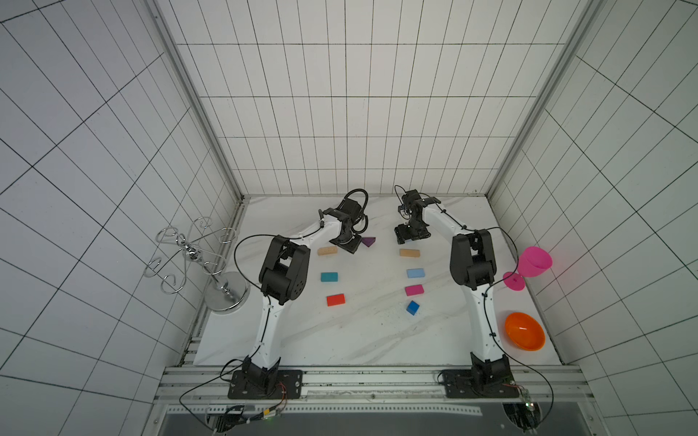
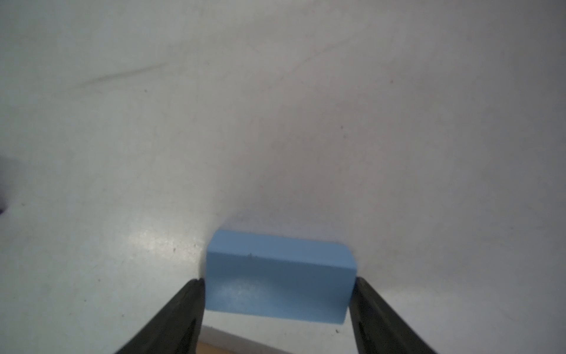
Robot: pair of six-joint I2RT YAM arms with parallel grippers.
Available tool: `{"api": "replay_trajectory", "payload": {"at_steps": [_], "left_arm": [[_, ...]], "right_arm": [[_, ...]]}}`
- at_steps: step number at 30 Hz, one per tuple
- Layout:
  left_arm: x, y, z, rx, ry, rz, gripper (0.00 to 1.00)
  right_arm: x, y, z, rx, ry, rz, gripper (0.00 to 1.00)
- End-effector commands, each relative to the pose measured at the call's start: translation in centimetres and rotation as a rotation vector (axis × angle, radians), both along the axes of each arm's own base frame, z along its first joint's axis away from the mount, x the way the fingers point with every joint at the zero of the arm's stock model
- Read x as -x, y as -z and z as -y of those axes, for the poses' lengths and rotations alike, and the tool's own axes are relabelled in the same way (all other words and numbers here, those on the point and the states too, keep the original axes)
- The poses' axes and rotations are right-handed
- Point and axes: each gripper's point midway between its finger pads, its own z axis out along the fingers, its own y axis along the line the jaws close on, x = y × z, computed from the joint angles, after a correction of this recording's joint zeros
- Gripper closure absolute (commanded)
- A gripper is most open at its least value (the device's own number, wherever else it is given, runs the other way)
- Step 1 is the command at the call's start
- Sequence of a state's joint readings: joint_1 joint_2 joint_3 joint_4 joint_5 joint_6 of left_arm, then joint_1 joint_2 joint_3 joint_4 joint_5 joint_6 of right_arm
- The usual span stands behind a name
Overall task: Assemble a heart with building blocks
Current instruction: Pick up the building block from the center of the board.
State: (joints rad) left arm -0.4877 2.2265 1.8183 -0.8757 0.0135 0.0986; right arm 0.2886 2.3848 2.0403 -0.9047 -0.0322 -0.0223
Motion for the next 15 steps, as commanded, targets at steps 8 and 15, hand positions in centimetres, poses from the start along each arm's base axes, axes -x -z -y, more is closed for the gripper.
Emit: {"api": "replay_trajectory", "payload": {"at_steps": [8, 15], "left_arm": [[-0.4, 0.9, 1.7, 0.009, 0.042, 0.007, 0.58], [-0.6, 1.4, 2.5, 0.001, 0.062, 0.012, 0.57]], "right_arm": [[-0.4, 0.7, 0.2, 0.007, 0.014, -0.011, 0.54], [0.2, -1.5, 1.1, 0.014, 0.030, 0.018, 0.55]]}}
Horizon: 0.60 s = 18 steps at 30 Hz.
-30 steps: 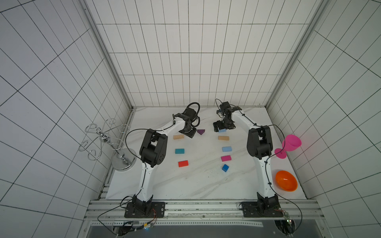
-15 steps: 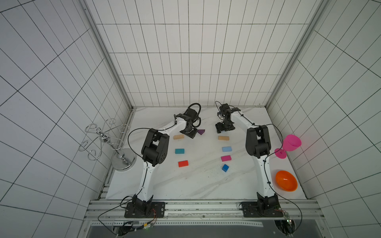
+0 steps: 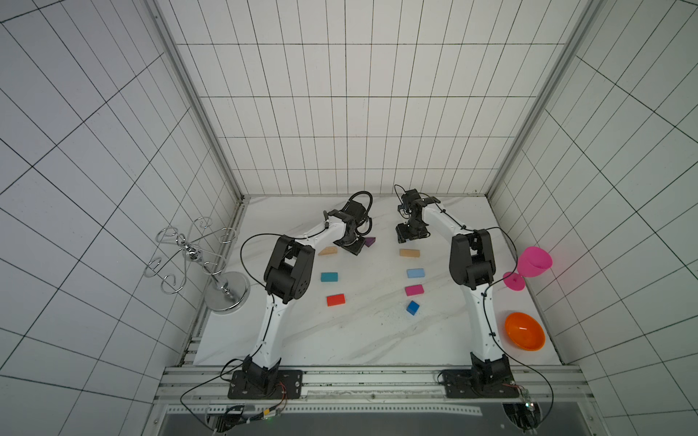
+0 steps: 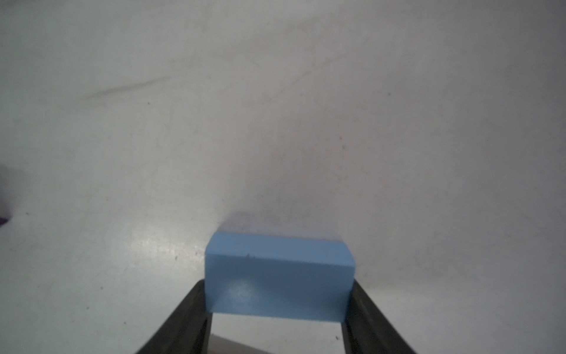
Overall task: Assemble a heart with building blocks
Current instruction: Pick up the building block from the center of the board, then assemble the building block at the center of the board.
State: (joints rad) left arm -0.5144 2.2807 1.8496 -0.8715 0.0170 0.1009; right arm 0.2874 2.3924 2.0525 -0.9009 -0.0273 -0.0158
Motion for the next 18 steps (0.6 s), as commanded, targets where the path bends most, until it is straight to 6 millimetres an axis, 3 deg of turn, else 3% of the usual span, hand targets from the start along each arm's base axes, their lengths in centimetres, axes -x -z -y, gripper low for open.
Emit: {"api": "replay_trajectory", "payload": {"at_steps": [1, 9, 18], "left_arm": [[-0.9, -0.1, 1.1, 0.009, 0.035, 0.031, 0.57], [-1.7, 0.3, 2.2, 0.021, 0.051, 0.041, 0.57], [-1.2, 0.9, 2.5, 0.013, 0.074, 0.030, 0.57]], "right_arm": [[0.8, -2.1, 1.3, 0.009, 0.028, 0.018, 0.55], [3.0, -6.6, 2.9, -0.017, 0.064, 0.108, 0.55], [3.9, -8.9, 3.2, -0.043, 0.070, 0.146, 0.55]]}}
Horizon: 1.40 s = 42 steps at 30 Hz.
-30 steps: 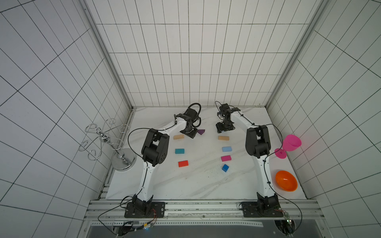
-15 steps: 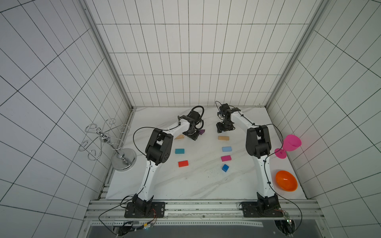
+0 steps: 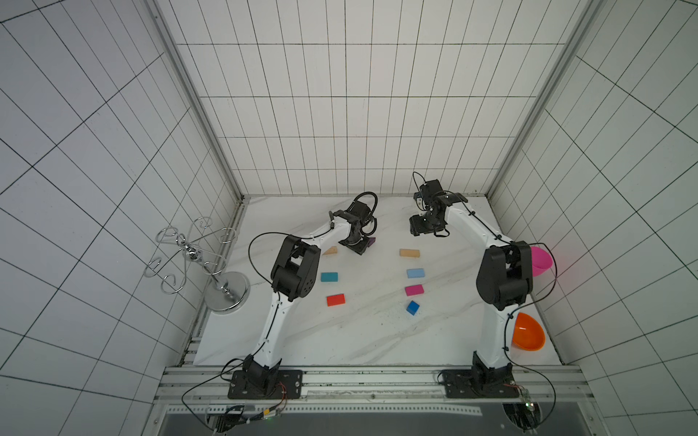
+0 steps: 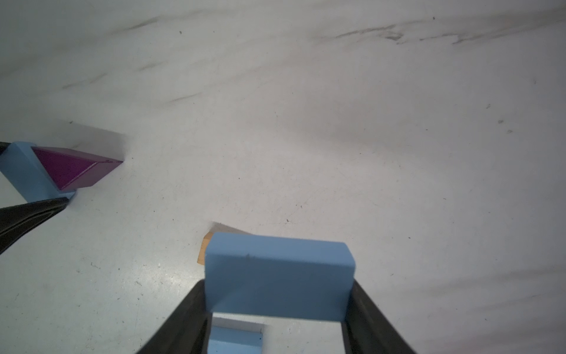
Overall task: Assemble a heart with building blocks
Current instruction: Assemble the building block at the center of the board.
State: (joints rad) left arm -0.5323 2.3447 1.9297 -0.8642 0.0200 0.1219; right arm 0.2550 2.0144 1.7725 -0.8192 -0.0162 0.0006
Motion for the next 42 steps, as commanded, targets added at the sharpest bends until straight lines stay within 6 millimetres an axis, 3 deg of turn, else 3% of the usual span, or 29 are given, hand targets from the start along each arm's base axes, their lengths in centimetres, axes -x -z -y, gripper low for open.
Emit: {"api": "replay_trajectory", "payload": {"at_steps": [1, 18, 42], "left_arm": [[-0.2, 0.3, 0.8, 0.005, 0.036, 0.008, 0.57], [-0.2, 1.1, 1.4, -0.009, 0.064, 0.010, 0.56], [-0.5, 2.1, 0.7, -0.022, 0.080, 0.001, 0.56]], "right_arm": [[0.9, 0.8, 0.4, -0.007, 0.019, -0.028, 0.55], [2.0, 0.3, 0.6, -0.020, 0.024, -0.028, 0.55], [2.8, 0.6, 0.6, -0.034, 0.020, -0.041, 0.54]]}}
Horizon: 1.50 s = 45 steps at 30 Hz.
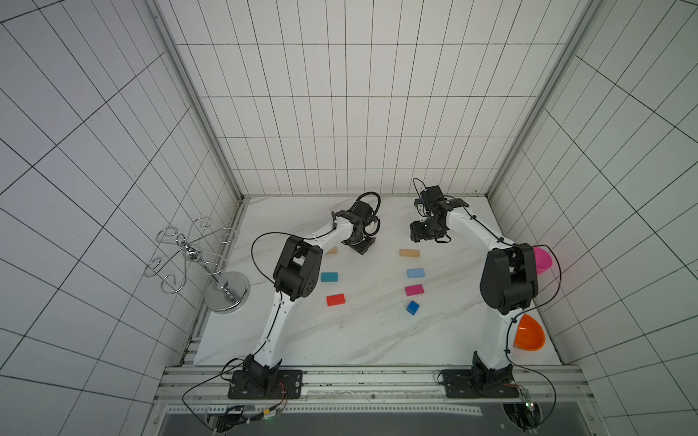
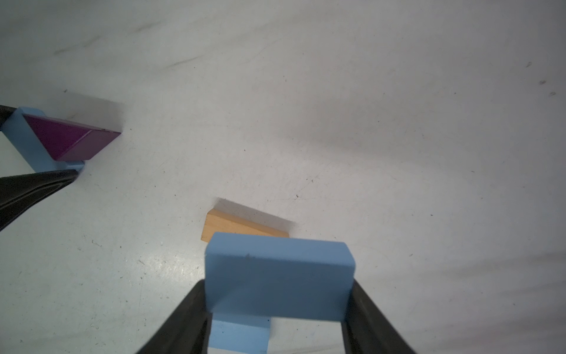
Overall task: Assemble a heart with building blocks
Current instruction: Assemble the building block at the center of the board.
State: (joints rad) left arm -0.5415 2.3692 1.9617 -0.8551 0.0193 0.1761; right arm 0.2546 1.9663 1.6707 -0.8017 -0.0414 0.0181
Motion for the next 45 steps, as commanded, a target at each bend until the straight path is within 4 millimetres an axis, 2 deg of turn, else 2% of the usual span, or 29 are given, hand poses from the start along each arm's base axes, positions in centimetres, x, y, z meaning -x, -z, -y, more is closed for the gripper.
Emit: {"api": "replay_trajectory", "payload": {"at_steps": [1, 19, 26, 27, 30, 33, 36, 37, 39, 42, 45], "left_arm": [[0.0, 2.0, -0.1, -0.016, 0.020, -0.025, 0.56], [-0.1, 2.2, 0.1, -0.015, 0.020, -0.028, 0.55], [0.1, 2.3, 0.2, -0.014, 0.024, -0.030, 0.50], [0.1, 2.4, 0.2, -0.016, 0.024, -0.031, 0.47], [0.3, 2.3, 0.3, -0.010, 0.026, -0.036, 0.24], [0.3, 1.7, 0.4, 0.002, 0.025, -0.031, 0.16], [0.2, 0.5, 0.3, 0.008, 0.021, -0.010, 0.11], [0.0, -0.2, 0.3, 0.013, 0.016, 0.003, 0.05], [-0.3, -1.8, 0.2, 0.021, 0.010, 0.040, 0.02], [-0.8, -5.0, -0.4, 0.045, -0.014, 0.097, 0.02], [-1.1, -9.1, -1.8, 0.091, -0.052, 0.160, 0.02]], "right_arm": [[0.8, -0.5, 0.5, -0.013, 0.012, -0.001, 0.54], [1.1, -0.4, 0.6, -0.019, 0.016, -0.007, 0.53], [1.3, -0.4, 0.6, -0.018, 0.016, -0.009, 0.52], [1.3, -0.4, 0.6, -0.018, 0.016, -0.010, 0.52], [1.3, -0.4, 0.6, -0.019, 0.016, -0.008, 0.51], [1.3, -0.5, 0.6, -0.022, 0.017, -0.007, 0.51], [1.3, -0.7, 0.6, -0.022, 0.017, -0.002, 0.50], [1.3, -0.9, 0.6, -0.023, 0.017, 0.000, 0.50], [1.3, -1.1, 0.6, -0.023, 0.017, 0.005, 0.50], [1.1, -1.6, 0.4, -0.025, 0.011, 0.019, 0.49], [1.0, -2.2, -0.1, -0.026, -0.019, 0.032, 0.50]]}}
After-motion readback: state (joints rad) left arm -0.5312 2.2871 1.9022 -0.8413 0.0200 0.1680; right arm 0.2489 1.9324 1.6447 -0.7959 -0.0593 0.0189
